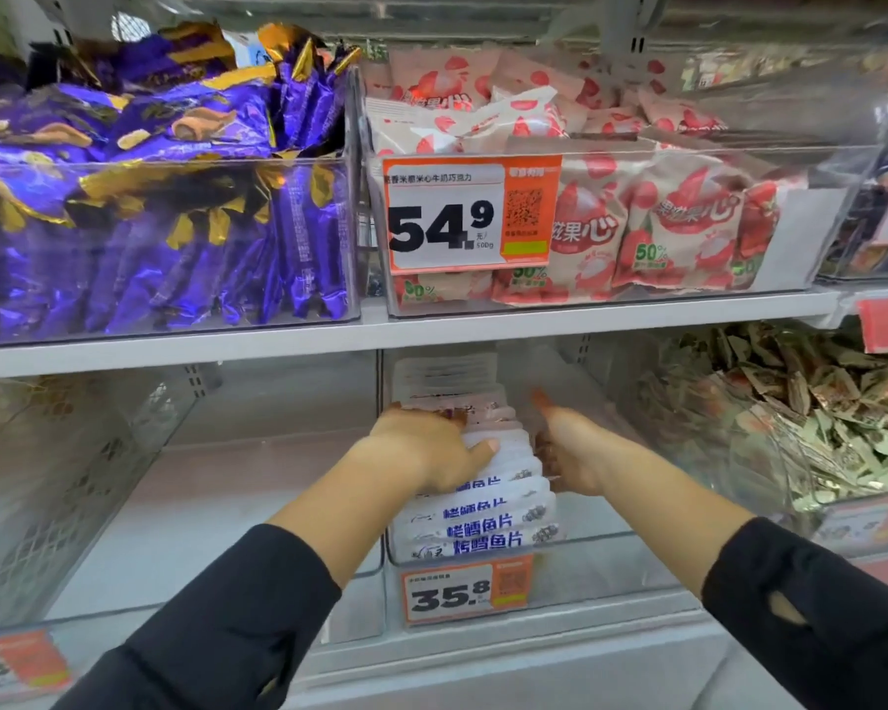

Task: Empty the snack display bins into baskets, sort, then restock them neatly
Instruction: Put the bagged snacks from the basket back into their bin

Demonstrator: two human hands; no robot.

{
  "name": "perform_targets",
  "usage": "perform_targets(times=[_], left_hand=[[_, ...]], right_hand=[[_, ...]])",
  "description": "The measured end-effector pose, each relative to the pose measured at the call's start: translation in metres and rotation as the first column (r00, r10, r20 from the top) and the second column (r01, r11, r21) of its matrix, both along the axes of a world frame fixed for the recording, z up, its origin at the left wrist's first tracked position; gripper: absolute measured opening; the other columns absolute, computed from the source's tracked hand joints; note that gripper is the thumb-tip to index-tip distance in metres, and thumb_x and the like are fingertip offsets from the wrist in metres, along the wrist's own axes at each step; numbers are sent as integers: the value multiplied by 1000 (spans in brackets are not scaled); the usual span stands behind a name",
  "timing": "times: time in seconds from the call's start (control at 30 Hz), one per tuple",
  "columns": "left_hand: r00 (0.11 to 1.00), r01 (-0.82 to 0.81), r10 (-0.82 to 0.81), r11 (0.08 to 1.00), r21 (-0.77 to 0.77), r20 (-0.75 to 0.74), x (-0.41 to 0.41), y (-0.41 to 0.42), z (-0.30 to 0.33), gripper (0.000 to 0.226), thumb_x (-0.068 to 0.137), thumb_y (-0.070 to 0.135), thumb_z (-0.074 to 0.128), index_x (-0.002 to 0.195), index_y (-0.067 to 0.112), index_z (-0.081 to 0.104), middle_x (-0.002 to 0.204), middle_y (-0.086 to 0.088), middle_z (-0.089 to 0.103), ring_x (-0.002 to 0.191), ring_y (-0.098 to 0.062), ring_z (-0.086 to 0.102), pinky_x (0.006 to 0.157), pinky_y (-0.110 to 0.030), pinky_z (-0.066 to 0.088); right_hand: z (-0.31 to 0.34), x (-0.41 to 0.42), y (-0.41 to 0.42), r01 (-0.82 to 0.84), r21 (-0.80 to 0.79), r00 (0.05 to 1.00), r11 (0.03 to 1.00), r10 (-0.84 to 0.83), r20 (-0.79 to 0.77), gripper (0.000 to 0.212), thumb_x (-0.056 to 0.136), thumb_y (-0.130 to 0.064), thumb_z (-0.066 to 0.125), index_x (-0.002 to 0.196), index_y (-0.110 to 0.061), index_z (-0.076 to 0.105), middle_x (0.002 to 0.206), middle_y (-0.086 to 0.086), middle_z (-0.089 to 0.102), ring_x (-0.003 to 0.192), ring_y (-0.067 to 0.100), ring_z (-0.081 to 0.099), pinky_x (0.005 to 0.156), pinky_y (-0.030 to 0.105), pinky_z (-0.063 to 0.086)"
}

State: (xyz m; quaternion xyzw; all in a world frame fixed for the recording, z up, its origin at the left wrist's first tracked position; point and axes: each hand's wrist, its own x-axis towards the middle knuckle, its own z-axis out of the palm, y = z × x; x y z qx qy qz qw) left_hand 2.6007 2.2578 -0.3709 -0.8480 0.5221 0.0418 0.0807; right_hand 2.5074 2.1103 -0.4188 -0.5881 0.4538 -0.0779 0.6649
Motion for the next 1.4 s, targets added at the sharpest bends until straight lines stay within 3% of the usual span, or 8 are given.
perform_targets(times=[0.23,0.53,0.8,1.03,1.13,1.23,1.3,1.4], left_hand=[[999,27,-29,998,-56,-29,4,-4,-2,52,99,57,25,130,23,49,132,-4,57,117,-25,54,93,-37,44],[998,47,-35,975,-216,60,-4,3,-3,40,102,46,29,127,22,49,126,-5,59,111,-27,57,82,-34,41],[997,55,-43,977,-205,65,-1,0,-4,42,100,49,31,124,19,50,117,-7,62,104,-27,58,75,-31,39],[965,-76,147,949,-306,217,-1,-2,-8,54,98,49,35,141,17,42,149,-11,38,144,-31,20,119,-45,6],[931,-365,280,716,-595,-234,10,13,-3,46,95,38,45,137,20,44,138,-10,49,128,-32,43,104,-39,35],[549,-720,53,536,-440,-834,14,34,-12,21,95,22,52,115,17,55,103,-8,64,89,-25,59,76,-33,43],[362,-807,-59,479,-345,-930,22,33,-22,11,94,12,54,85,15,57,76,-1,58,67,-16,51,64,-26,40],[321,-816,-22,501,-289,-947,47,14,-29,35,93,-2,52,67,19,46,49,9,54,54,-6,47,48,-10,35]], right_hand=[[5,27,-4,-54,96,980,994,34,198,54,99,-52,38,113,-6,63,109,18,68,101,33,64,85,40,52],[8,18,-15,-4,-140,998,990,12,56,24,96,-12,46,75,-9,56,70,10,57,59,22,53,53,28,44],[14,15,-12,-72,-205,994,976,87,62,34,96,-41,53,84,-10,60,78,10,63,64,21,59,56,29,46],[29,44,-8,-77,-114,990,991,89,107,58,89,-66,47,110,-13,60,110,12,66,99,27,63,94,38,50],[34,53,-2,-154,-229,983,961,172,57,58,93,-58,48,135,-18,51,133,6,54,120,26,54,109,37,38],[26,53,-8,-128,-185,991,974,135,23,31,90,-42,59,101,-14,66,87,9,69,70,23,63,70,30,53],[19,51,-9,-98,-165,991,981,111,71,21,91,-33,60,91,-13,65,72,7,65,56,20,58,58,24,48],[15,49,-12,-73,-149,985,986,94,144,25,90,-24,65,107,-7,67,94,15,71,71,26,64,75,35,54]])
